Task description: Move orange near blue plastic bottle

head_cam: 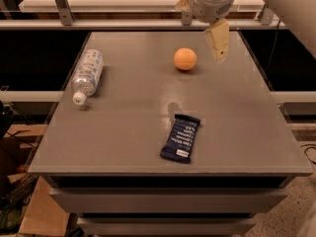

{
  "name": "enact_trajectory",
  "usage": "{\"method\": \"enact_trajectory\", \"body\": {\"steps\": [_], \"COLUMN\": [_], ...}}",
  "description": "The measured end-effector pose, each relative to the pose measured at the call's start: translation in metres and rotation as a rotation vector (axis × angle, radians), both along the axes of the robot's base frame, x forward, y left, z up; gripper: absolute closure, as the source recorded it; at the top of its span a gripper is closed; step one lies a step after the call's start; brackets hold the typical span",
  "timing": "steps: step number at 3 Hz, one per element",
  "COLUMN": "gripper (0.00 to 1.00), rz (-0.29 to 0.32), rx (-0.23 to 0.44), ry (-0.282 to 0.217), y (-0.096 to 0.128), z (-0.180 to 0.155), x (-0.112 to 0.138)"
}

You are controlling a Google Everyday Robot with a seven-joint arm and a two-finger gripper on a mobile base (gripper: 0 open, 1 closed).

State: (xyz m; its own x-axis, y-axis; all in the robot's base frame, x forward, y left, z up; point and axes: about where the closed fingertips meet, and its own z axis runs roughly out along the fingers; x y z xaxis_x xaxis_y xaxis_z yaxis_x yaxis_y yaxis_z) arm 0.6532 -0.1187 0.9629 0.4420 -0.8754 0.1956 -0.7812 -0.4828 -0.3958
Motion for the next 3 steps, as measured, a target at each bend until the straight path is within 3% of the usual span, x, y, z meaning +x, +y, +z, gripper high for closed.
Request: {"method": "enact_trajectory", "body": {"steps": [3], "gripper": [0.00], "rz": [0.125], "rx": [-0.073], "ry": [0.071], "y": [0.008], "z": [-0.046], "x": [0.046]}}
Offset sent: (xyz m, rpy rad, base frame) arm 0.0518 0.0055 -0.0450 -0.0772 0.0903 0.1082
